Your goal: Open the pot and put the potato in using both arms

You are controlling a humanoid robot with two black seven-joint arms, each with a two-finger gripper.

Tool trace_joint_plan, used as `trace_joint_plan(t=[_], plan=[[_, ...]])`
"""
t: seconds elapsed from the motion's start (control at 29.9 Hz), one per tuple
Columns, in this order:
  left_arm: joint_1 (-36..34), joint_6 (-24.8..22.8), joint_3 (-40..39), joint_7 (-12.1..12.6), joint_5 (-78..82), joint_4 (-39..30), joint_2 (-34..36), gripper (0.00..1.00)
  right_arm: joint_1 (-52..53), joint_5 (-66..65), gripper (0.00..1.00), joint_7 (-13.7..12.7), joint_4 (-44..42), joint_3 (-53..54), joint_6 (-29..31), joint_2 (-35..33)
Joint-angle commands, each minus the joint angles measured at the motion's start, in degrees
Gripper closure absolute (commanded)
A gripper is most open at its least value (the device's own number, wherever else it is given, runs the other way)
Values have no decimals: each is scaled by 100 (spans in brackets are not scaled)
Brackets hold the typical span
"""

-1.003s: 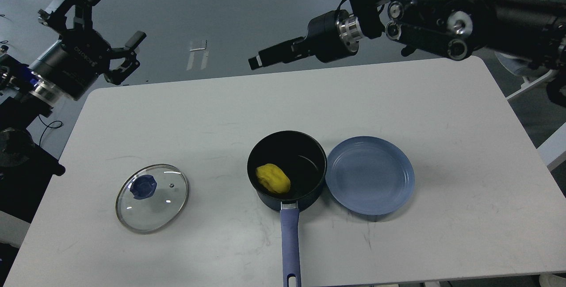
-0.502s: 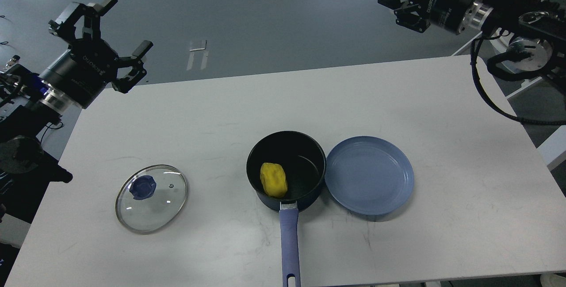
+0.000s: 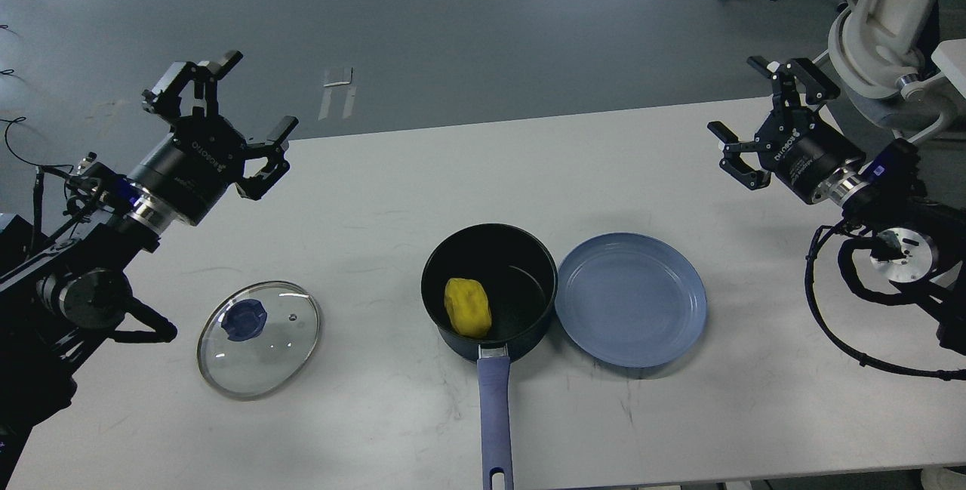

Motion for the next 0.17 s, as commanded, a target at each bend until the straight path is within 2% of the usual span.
trace_joint_plan(t=[0.0,0.13], plan=[[114,0,-26,12,29,136,-159,2,-43,6,0,0,-6,13,-1,48],[167,0,-26,21,38,233,-212,2,-52,6,0,0,3,13,-1,57]])
